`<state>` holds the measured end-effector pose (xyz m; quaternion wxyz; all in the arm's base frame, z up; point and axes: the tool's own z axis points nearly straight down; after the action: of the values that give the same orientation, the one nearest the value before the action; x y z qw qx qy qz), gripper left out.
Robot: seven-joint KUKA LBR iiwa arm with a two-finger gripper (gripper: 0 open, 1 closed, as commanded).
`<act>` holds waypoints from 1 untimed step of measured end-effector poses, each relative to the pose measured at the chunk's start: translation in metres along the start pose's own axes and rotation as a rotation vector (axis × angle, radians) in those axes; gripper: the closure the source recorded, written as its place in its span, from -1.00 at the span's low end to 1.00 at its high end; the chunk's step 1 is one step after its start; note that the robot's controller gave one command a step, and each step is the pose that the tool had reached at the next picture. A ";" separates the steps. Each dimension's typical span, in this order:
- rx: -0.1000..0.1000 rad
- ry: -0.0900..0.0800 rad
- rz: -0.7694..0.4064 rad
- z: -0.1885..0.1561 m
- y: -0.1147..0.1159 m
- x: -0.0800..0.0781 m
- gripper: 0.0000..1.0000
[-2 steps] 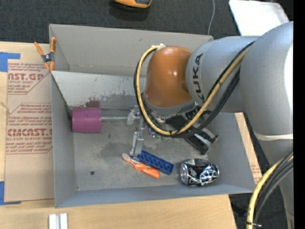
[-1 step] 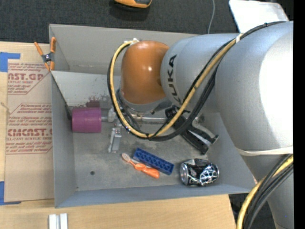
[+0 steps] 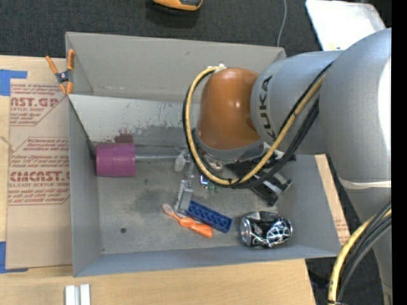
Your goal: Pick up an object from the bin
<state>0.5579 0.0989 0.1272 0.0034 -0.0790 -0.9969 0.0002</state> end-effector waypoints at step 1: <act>-0.008 -0.005 0.004 0.063 -0.014 0.001 -1.00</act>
Offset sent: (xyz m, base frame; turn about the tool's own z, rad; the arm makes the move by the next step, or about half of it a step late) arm -0.0279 -0.0787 -0.0572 0.1063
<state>0.5546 0.0852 0.0646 0.0004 -0.0809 -0.9967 -0.0037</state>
